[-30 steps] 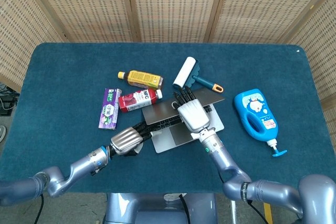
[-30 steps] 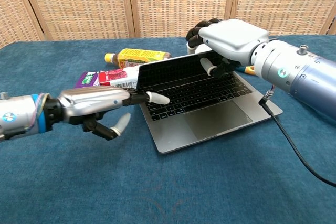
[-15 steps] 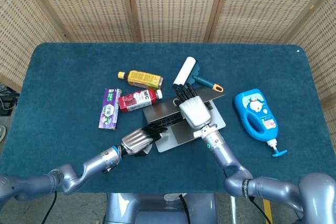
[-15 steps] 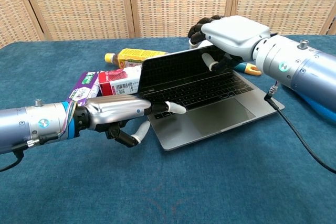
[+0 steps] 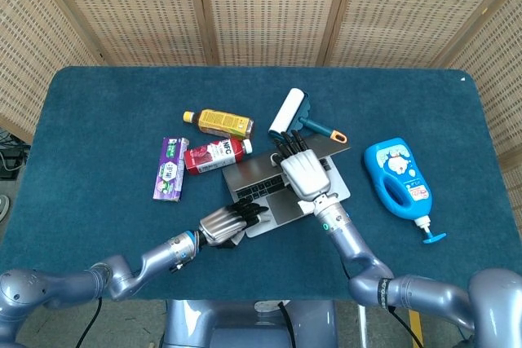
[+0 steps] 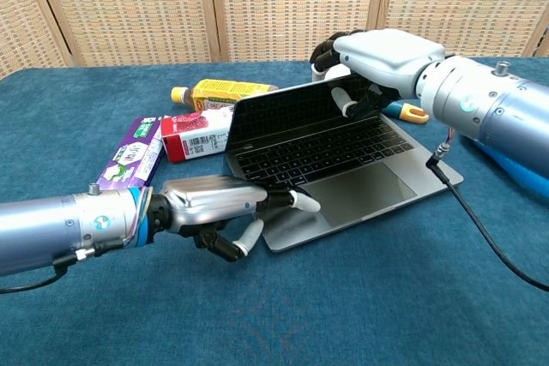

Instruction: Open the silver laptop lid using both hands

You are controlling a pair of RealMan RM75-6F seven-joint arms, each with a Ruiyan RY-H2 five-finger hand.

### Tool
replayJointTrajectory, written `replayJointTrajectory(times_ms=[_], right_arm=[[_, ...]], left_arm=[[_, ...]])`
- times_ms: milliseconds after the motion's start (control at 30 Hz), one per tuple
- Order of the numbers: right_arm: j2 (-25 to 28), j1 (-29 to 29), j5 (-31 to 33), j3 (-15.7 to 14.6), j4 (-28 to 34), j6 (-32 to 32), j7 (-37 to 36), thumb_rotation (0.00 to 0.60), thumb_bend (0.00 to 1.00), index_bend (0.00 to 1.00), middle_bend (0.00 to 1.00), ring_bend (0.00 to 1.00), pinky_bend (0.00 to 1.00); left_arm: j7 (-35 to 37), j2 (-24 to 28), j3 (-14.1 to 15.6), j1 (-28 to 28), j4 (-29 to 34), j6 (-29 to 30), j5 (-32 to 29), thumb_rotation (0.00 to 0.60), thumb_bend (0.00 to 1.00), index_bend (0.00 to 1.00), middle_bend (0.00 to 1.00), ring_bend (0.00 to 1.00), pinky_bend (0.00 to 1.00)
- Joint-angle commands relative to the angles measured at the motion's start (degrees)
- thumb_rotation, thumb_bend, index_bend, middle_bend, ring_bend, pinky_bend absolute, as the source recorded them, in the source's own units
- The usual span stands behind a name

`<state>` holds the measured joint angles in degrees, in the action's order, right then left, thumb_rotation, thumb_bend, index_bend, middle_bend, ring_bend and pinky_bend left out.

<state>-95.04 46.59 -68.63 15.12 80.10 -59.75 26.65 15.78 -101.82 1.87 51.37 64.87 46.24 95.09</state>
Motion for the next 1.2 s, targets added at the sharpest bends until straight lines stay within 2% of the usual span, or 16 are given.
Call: replayJointTrajectory(times_ms=[33, 133, 267, 400, 533, 667, 733, 867, 967, 1200], right_arm=[[0.2, 0.1, 0.1, 0.0, 0.2, 0.0, 0.1, 0.600, 0.81, 0.46, 0.23, 0.07, 0.03], [0.5, 0.4, 0.0, 0.4, 0.5, -0.3, 0.1, 0.600, 0.79, 0.46, 0.23, 0.07, 0.03], [0.6, 0.8, 0.3, 1.1, 0.4, -0.4, 0.1, 0.600, 0.63, 0.44, 0.22, 0.07, 0.03], [0.3, 1.7, 1.5, 3.0, -0.8, -0.9, 0.0, 0.600, 0.42, 0.37, 0.21, 0.07, 0.03], [-0.2, 2.3, 2.2, 4.4, -2.0, -1.6, -1.0, 0.600, 0.33, 0.32, 0.19, 0.07, 0.03], [-0.6, 3.3, 3.1, 5.8, -3.0, -1.7, -1.6, 0.600, 0.31, 0.30, 0.19, 0.07, 0.04], [-0.8, 3.7, 3.6, 6.3, -3.4, -1.7, -1.6, 0.600, 0.34, 0.30, 0.19, 0.07, 0.04], [-1.5, 4.7, 5.1, 7.4, -4.7, -1.4, -1.8, 0.600, 0.51, 0.30, 0.19, 0.07, 0.05], [-1.8, 5.3, 5.6, 7.6, -5.7, -1.3, -1.7, 0.600, 0.57, 0.30, 0.20, 0.07, 0.05], [-2.3, 6.8, 7.5, 8.8, -7.7, -0.9, -1.0, 0.600, 0.59, 0.30, 0.20, 0.07, 0.05]], left_arm=[[-0.8, -0.5, 0.3, 0.2, -0.6, 0.1, -0.1, 0.600, 0.87, 0.08, 0.00, 0.05, 0.04], [-1.1, -0.8, 0.6, 0.3, -1.1, 0.1, -0.3, 0.600, 0.87, 0.08, 0.00, 0.05, 0.04], [-1.2, -1.1, 0.8, 0.3, -1.4, 0.0, -0.5, 0.600, 0.87, 0.08, 0.00, 0.06, 0.04], [-0.9, -1.7, 1.1, 0.5, -1.9, -0.2, -0.8, 0.600, 0.87, 0.08, 0.00, 0.06, 0.04], [-0.7, -1.9, 1.3, 0.6, -2.2, -0.3, -0.9, 0.600, 0.87, 0.08, 0.00, 0.06, 0.04], [-0.4, -1.9, 1.5, 1.0, -2.1, -0.5, -1.1, 0.600, 0.87, 0.08, 0.00, 0.06, 0.04], [-0.4, -1.9, 1.5, 1.0, -2.0, -0.6, -1.1, 0.600, 0.87, 0.08, 0.00, 0.06, 0.04], [-0.3, -1.9, 1.6, 1.2, -1.9, -0.6, -1.3, 0.600, 0.87, 0.08, 0.00, 0.06, 0.04], [-0.2, -1.7, 1.6, 1.3, -1.5, -0.7, -1.5, 0.600, 0.87, 0.08, 0.00, 0.06, 0.04], [-0.2, -1.8, 1.6, 1.7, -1.6, -1.2, -2.0, 0.600, 0.87, 0.08, 0.00, 0.06, 0.04]])
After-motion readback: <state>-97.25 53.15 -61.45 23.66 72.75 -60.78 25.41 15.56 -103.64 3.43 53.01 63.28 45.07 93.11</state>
